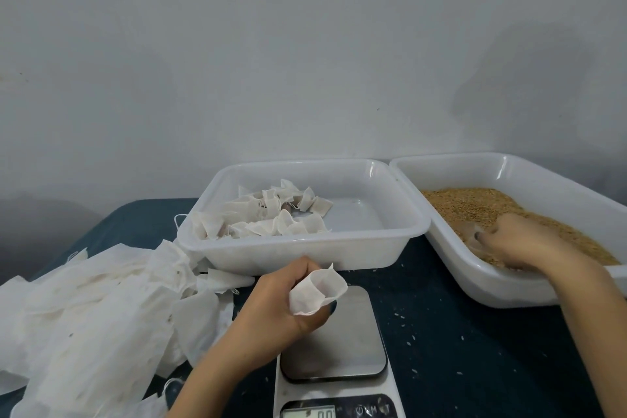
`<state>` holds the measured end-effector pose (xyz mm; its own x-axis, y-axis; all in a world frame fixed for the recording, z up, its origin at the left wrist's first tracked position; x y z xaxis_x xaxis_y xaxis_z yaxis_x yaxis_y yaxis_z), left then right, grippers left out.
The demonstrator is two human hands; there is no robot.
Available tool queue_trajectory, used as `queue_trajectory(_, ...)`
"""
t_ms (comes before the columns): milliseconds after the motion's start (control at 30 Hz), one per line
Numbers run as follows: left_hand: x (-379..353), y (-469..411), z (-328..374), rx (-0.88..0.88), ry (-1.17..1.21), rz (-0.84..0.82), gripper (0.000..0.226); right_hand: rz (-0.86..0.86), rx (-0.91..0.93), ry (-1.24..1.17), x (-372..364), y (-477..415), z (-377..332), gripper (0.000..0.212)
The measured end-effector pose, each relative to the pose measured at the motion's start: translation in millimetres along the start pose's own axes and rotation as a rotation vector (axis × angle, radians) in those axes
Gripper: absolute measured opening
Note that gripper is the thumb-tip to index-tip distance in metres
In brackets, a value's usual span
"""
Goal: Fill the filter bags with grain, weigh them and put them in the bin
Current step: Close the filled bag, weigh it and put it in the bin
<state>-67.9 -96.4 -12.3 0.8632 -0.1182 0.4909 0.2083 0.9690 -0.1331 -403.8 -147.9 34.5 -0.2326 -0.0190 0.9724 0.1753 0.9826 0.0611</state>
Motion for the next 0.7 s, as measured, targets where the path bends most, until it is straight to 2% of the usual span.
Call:
queue_trajectory(133, -1, -1, -3, 0.012, -0.001, -0.004, 0.017, 0.074, 0.000, -0.150, -2, -1, 9, 0.047)
queue_trajectory(400, 0, -3, -6, 0.013, 0.038, 0.009, 0.012, 0.181, -0.001, -0.433, 1, 9, 20, 0.043)
queue_trajectory(567, 5, -6, -10, 0.045, 0.077, 0.059, 0.007, 0.242, 0.055, -0.636, 4, 23, 21, 0.030)
queue_trajectory(700, 9, -8, -16, 0.106, 0.070, 0.089, 0.010, 0.312, 0.198, -0.618, 10, 41, 10, 0.019)
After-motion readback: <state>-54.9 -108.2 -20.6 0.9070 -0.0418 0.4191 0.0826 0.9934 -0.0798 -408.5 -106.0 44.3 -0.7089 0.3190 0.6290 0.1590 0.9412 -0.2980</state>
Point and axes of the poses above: each hand's wrist, its own y-axis away from the middle knuckle, its own x-axis out of the back of the hand, z = x × y, the point moved 3 cm from there along -y, towards the middle knuckle, and after that the axes turned 13 degrees about x, right-handed, at the moved point
